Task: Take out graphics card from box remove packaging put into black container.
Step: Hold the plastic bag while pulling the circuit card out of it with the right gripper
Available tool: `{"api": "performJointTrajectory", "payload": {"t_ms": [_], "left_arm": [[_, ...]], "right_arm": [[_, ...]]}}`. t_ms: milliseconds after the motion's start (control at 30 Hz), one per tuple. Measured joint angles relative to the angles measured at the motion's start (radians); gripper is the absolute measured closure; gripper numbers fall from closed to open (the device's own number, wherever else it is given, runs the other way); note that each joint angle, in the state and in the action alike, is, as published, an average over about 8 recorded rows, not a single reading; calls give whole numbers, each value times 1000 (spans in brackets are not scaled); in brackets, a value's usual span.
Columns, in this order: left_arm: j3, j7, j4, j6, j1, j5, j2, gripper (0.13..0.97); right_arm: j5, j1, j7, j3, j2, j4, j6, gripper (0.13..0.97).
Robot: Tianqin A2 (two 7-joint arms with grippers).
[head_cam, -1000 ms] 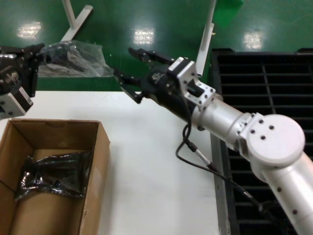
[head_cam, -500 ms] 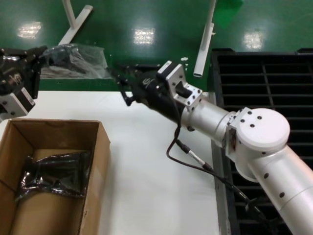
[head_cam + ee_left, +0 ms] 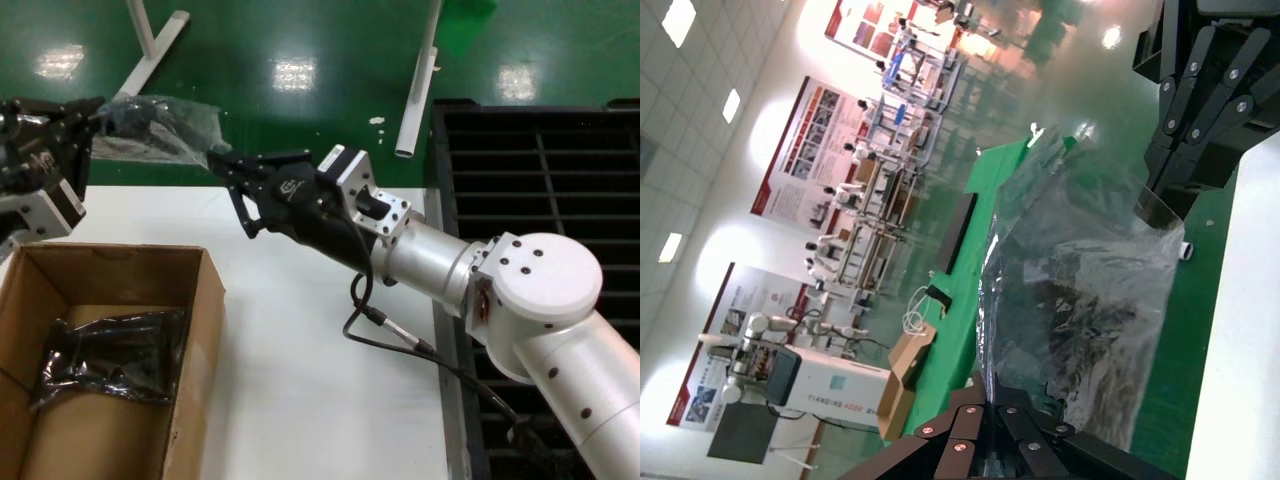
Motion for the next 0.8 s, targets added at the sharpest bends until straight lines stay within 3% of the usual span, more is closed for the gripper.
{"api": "performJointTrajectory", "payload": {"t_ms": [367,800], "left_arm": [[62,74,-36,-6,-36,-49,-22,955],[96,134,-92,-18,-41,-92,-52,955]], "right_arm": [[-16,4,-3,29,1,4,-45,936],[-24,6,-8,52,5,-6,-92,936]]}}
